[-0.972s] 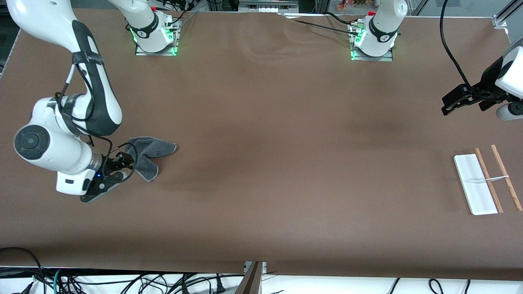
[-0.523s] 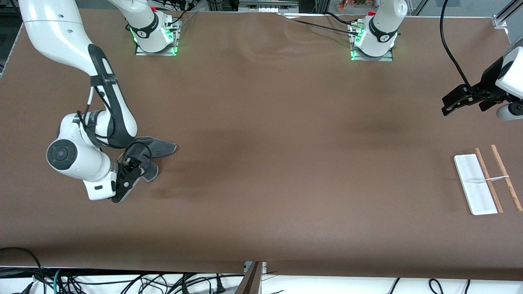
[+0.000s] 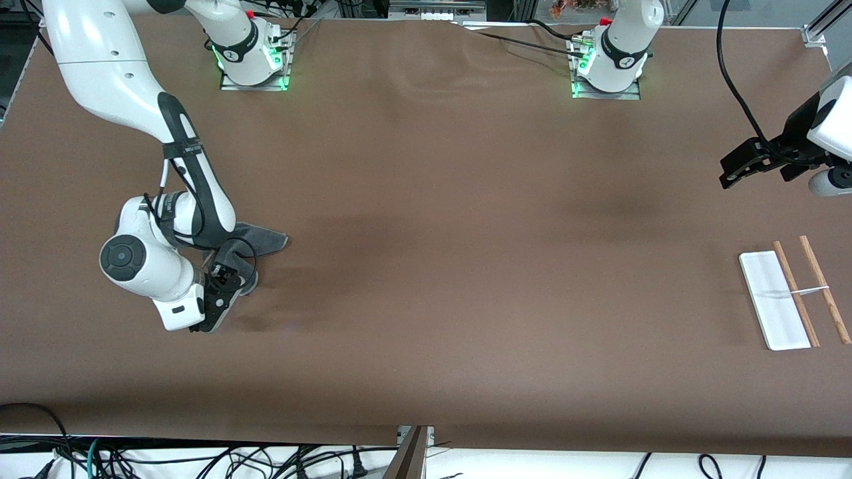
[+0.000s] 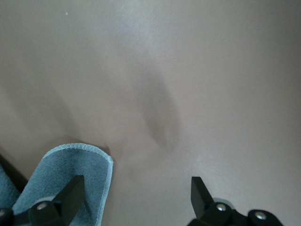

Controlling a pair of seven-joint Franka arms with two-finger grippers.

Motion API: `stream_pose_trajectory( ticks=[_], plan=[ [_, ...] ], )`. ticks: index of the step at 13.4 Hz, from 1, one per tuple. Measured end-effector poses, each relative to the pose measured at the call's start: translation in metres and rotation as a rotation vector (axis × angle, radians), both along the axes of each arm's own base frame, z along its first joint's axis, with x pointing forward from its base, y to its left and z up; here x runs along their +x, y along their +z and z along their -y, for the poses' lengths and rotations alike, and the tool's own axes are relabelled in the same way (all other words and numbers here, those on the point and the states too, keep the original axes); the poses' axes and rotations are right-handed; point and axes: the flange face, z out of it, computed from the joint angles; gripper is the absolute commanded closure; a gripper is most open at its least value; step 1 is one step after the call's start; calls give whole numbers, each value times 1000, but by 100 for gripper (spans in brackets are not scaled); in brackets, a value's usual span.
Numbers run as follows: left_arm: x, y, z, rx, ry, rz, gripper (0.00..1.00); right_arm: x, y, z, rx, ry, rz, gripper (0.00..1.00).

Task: Pass towel and hang on rack
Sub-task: 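Lower the right gripper onto the grey towel edge and close, then lift the grey towel with the right gripper toward the table middle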

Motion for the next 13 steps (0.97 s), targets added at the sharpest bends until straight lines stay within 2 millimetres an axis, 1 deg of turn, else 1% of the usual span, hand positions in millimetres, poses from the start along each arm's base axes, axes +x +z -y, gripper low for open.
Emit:
stream_pose_trajectory(
  ticks=[3, 7, 8, 11, 13],
  plan=[
    [0, 0, 0, 0, 0, 0, 0, -6, -18, 0, -2, 7, -24, 0],
    [0, 0, 0, 0, 0, 0, 0, -11, -31, -1, 10, -1, -32, 2],
    [0, 0, 0, 0, 0, 0, 0, -11, -34, -1, 16, -5, -34, 7],
    [0, 0, 0, 0, 0, 0, 0, -12, -39, -2, 20, -6, -38, 31],
    [0, 0, 0, 0, 0, 1, 0, -13, -42, -4, 19, -2, -43, 60]
  ],
)
